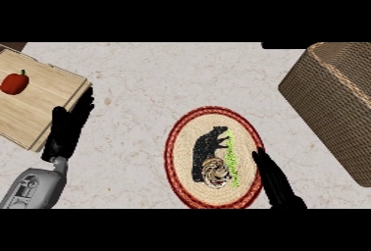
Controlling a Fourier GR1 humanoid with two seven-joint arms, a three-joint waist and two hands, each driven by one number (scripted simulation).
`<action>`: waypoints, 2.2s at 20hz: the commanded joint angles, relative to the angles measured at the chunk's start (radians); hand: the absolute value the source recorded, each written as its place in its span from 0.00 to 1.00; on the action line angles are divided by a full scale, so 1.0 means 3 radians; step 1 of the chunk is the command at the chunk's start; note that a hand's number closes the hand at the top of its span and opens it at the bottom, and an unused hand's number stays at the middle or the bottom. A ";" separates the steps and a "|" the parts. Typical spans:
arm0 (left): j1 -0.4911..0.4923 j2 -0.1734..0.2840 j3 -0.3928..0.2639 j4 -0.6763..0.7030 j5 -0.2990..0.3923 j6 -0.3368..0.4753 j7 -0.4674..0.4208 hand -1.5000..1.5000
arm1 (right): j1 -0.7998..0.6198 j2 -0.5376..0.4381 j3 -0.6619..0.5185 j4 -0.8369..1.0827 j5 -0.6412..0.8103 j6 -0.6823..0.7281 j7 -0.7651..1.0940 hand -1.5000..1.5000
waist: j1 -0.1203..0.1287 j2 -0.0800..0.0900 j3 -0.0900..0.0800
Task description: Pick the cupcake from the placemat and place it in the basket
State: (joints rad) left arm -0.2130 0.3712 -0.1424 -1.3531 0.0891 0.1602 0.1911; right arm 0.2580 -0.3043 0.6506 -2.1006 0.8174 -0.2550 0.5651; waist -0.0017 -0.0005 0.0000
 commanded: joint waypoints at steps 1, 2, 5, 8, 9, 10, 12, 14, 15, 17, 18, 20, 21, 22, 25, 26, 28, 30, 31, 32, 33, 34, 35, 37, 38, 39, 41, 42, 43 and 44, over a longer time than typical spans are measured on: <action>0.0036 -0.0139 0.0068 0.0108 -0.0141 -0.0053 -0.0128 0.50 | 0.0021 0.0092 0.0011 0.0256 0.0073 -0.0087 -0.0169 0.00 | -0.0005 0.0000 0.0000; 0.0130 -0.0086 0.0025 -0.0279 -0.0180 0.0002 0.0116 0.50 | -0.0221 0.0290 0.0023 0.0322 0.0147 0.0013 -0.0008 0.00 | 0.0011 -0.0002 0.0001; 0.0172 -0.0079 0.0209 -0.0013 -0.0104 -0.0214 -0.0174 0.50 | -0.0078 0.0334 0.0106 0.0468 0.0279 -0.0194 -0.0134 0.00 | 0.0002 -0.0001 0.0000; 0.0220 -0.0129 0.0182 -0.0211 -0.0203 -0.0221 0.0019 0.50 | -0.0234 0.0362 -0.0085 0.0732 0.0076 -0.0174 -0.0336 0.00 | 0.0009 0.0000 0.0001; -0.0170 -0.0222 0.0243 0.0119 -0.0208 -0.0174 0.0058 0.50 | -0.0370 0.0551 -0.0026 0.0928 0.0187 -0.0188 -0.0252 0.00 | -0.0003 0.0004 0.0000; 0.0126 -0.0207 0.0241 -0.0109 -0.0245 -0.0216 -0.0002 0.50 | -0.0394 0.0586 -0.0019 0.0882 0.0234 -0.0134 -0.0225 0.00 | 0.0007 0.0000 0.0000; -0.0153 -0.0278 0.0298 0.0088 -0.0330 -0.0219 0.0103 0.50 | -0.0288 0.0546 -0.0008 0.0776 0.0213 -0.0109 -0.0255 0.00 | -0.0006 0.0001 0.0000; 0.0135 -0.0141 0.0443 0.0002 -0.0220 -0.0389 -0.0110 0.50 | -0.0441 0.0696 -0.0029 0.0874 0.0284 -0.0063 -0.0157 0.00 | 0.0006 0.0000 0.0000; -0.0082 -0.0239 0.0415 0.0210 -0.0347 -0.0305 -0.0078 0.50 | -0.0232 0.0503 -0.0055 0.0909 0.0158 -0.0192 -0.0451 0.00 | -0.0007 0.0001 0.0000; -0.0038 -0.0282 0.0435 0.0017 -0.0366 -0.0332 0.0045 0.50 | -0.0400 0.0592 -0.0236 0.0994 0.0059 -0.0065 -0.0413 0.00 | 0.0000 0.0001 0.0000; -0.0174 -0.0315 0.0416 0.0031 -0.0391 -0.0287 0.0166 0.50 | -0.0258 0.0623 -0.0010 0.0671 0.0303 -0.0014 -0.0146 0.00 | -0.0008 -0.0001 0.0000; -0.0004 -0.0353 0.0437 -0.0083 -0.0412 -0.0343 0.0094 0.50 | -0.0339 0.0681 -0.0115 0.1082 0.0192 -0.0142 -0.0407 0.00 | 0.0000 0.0000 0.0000; -0.0180 -0.0447 0.0316 0.0031 -0.0541 -0.0166 0.0180 0.50 | -0.0457 0.0769 0.0014 0.0710 0.0326 0.0203 0.0028 0.00 | -0.0008 0.0000 -0.0001; 0.0184 -0.0362 0.0358 -0.0269 -0.0477 -0.0296 0.0119 0.50 | -0.0416 0.0695 -0.0187 0.1178 0.0133 -0.0037 -0.0348 0.00 | 0.0010 -0.0001 0.0001; -0.0132 -0.0323 0.0559 0.0088 -0.0443 -0.0414 0.0086 0.50 | -0.0462 0.0658 -0.0342 0.1149 -0.0024 0.0054 -0.0448 0.00 | -0.0003 0.0002 0.0000; 0.0061 -0.0335 0.0524 -0.0211 -0.0457 -0.0420 0.0149 0.50 | -0.0404 0.0850 -0.0110 0.1363 0.0211 -0.0157 -0.0433 0.00 | 0.0005 -0.0001 0.0001; 0.0104 -0.0294 0.0582 -0.0209 -0.0413 -0.0534 0.0108 0.50 | -0.0722 0.0919 -0.0352 0.1460 0.0032 0.0077 -0.0404 0.00 | 0.0011 0.0001 0.0000; 0.0132 -0.0399 0.0532 -0.0341 -0.0503 -0.0448 0.0202 0.50 | -0.0297 0.0800 -0.0126 0.1233 0.0175 -0.0046 -0.0392 0.00 | 0.0002 -0.0002 0.0000; -0.0268 -0.0392 0.0595 0.0141 -0.0516 -0.0457 0.0113 0.50 | -0.0642 0.1003 -0.0258 0.1755 0.0141 -0.0169 -0.0562 0.00 | -0.0004 0.0005 0.0000; -0.0177 -0.0431 0.0515 -0.0131 -0.0585 -0.0390 0.0262 0.50 | -0.0722 0.1007 -0.0096 0.1318 0.0274 0.0101 -0.0036 0.00 | 0.0001 0.0000 0.0000; -0.0054 -0.0374 0.0638 -0.0148 -0.0504 -0.0547 0.0219 0.50 | -0.0595 0.0904 -0.0338 0.1526 0.0080 -0.0015 -0.0492 0.00 | 0.0003 0.0000 0.0000; 0.0135 -0.0478 0.0530 -0.0276 -0.0583 -0.0482 0.0115 0.50 | -0.0488 0.0951 -0.0186 0.1493 0.0210 -0.0118 -0.0458 0.00 | 0.0004 -0.0001 0.0000; -0.0105 -0.0505 0.0576 -0.0066 -0.0612 -0.0426 0.0215 0.50 | -0.0724 0.1009 -0.0200 0.1517 0.0147 0.0007 -0.0296 0.00 | 0.0002 0.0001 0.0000; 0.0088 -0.0430 0.0653 -0.0109 -0.0558 -0.0571 0.0052 0.50 | -0.0493 0.1011 -0.0159 0.1565 0.0215 -0.0224 -0.0463 0.00 | 0.0002 0.0000 0.0000; -0.0113 -0.0469 0.0698 0.0033 -0.0569 -0.0520 0.0067 0.50 | -0.0794 0.1011 -0.0225 0.1684 0.0093 -0.0198 -0.0322 0.00 | 0.0002 0.0002 0.0000; 0.0048 -0.0504 0.0602 -0.0230 -0.0655 -0.0489 0.0187 0.50 | -0.0738 0.0995 -0.0399 0.1760 0.0090 -0.0057 -0.0527 0.00 | 0.0006 0.0000 0.0000; -0.0014 -0.0517 0.0664 0.0014 -0.0636 -0.0496 -0.0029 0.50 | -0.0726 0.0957 -0.0353 0.1923 0.0106 -0.0138 -0.0727 1.00 | 0.0004 0.0002 0.0000; 0.0174 -0.0383 0.0696 -0.0274 -0.0539 -0.0623 0.0115 0.50 | -0.0979 0.1011 -0.0423 0.2122 0.0256 -0.0115 -0.0631 1.00 | 0.0027 0.0001 0.0001; 0.0105 -0.0519 0.0592 -0.0176 -0.0685 -0.0467 0.0047 0.50 | -0.0757 0.0792 -0.0424 0.2020 0.0282 -0.0241 -0.0817 1.00 | 0.0008 0.0001 0.0001; -0.0113 -0.0439 0.0696 -0.0090 -0.0585 -0.0569 0.0247 0.50 | -0.0725 0.0898 -0.0228 0.1857 0.0533 -0.0177 -0.0549 1.00 | -0.0003 0.0000 0.0000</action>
State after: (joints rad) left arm -0.2102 0.2330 0.0507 -1.3902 -0.0916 0.0017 0.2279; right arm 0.0367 -0.0259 0.5580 -1.5546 0.8979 -0.2934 0.3943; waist 0.0001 -0.0004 0.0000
